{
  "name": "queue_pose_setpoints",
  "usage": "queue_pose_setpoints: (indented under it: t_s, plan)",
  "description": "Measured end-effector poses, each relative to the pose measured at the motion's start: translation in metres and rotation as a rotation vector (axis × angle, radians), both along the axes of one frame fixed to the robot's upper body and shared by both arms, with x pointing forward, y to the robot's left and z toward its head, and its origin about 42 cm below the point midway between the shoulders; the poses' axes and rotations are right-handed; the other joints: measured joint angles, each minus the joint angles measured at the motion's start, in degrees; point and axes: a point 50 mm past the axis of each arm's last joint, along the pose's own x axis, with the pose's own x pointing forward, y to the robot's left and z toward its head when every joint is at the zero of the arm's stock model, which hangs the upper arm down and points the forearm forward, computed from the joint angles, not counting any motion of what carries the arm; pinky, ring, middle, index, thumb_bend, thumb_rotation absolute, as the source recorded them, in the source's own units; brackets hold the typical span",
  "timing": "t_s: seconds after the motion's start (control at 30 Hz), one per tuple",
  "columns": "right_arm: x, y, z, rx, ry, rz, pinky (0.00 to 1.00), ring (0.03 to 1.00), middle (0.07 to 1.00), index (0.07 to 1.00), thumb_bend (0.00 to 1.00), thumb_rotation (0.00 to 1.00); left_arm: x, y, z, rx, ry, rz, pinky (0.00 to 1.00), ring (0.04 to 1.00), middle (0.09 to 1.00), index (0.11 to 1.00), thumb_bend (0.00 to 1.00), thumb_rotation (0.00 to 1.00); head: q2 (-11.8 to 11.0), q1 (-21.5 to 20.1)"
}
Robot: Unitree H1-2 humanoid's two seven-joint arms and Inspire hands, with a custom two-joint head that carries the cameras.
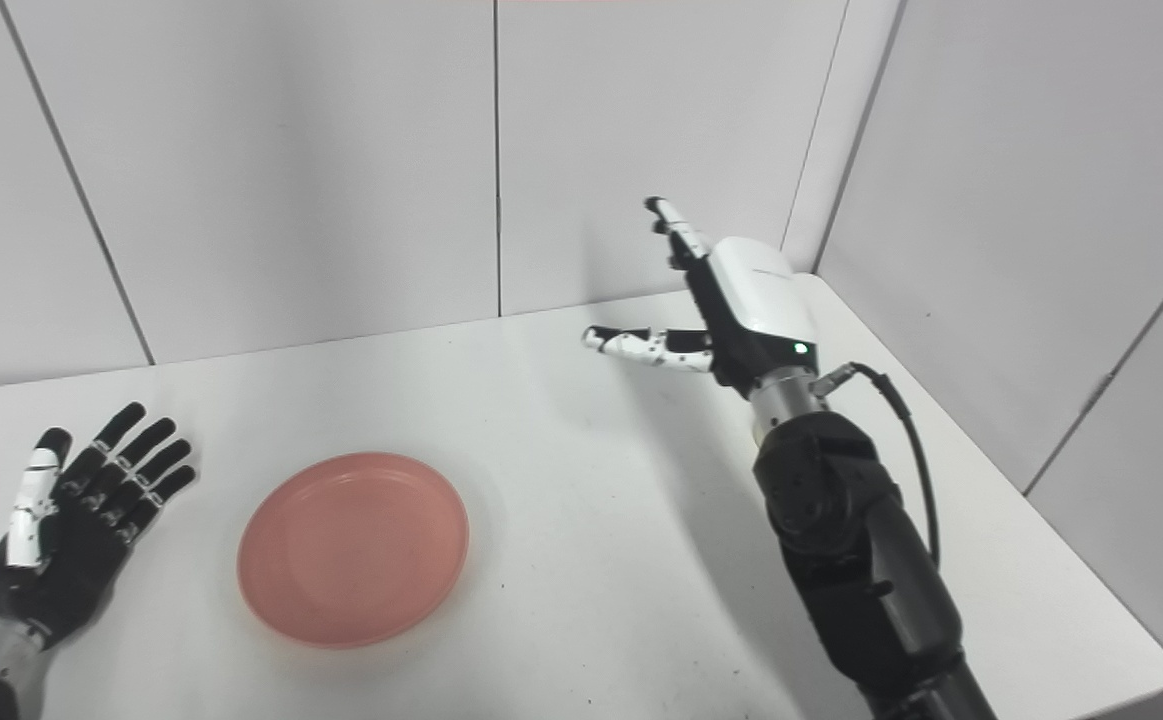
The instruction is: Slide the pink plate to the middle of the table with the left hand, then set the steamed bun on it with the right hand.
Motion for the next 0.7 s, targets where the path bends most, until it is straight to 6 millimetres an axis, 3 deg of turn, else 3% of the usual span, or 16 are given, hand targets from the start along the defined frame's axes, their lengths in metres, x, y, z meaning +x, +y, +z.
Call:
queue_pose_setpoints:
  t_s: [0.2,0.37,0.47,0.7]
  plan:
    - [-0.004,-0.031,-0.008,-0.004,0.044,-0.078,0.66,0.782,0.849,0.843,0.94,0.58,0.005,0.006,0.0,0.006,0.003,0.004,0.87,0.855,0.867,0.881,0.56,0.93,0.1,-1.1]
    - [-0.008,-0.068,-0.003,-0.054,0.103,-0.155,0.63,0.754,0.833,0.846,0.99,0.6,0.01,0.014,-0.002,0.0,-0.003,0.01,0.87,0.851,0.865,0.877,0.57,0.91,0.2,-1.8]
    - [-0.01,-0.08,0.002,-0.053,0.137,-0.2,0.67,0.788,0.846,0.841,1.0,0.62,0.012,0.023,-0.002,0.008,0.001,0.022,0.86,0.847,0.86,0.877,0.57,0.9,0.3,-2.1]
    - [-0.012,-0.097,-0.014,-0.035,0.287,-0.214,0.67,0.783,0.84,0.844,1.0,0.58,0.017,0.027,-0.003,0.011,-0.009,0.026,0.86,0.841,0.853,0.871,0.58,0.9,0.5,-2.5]
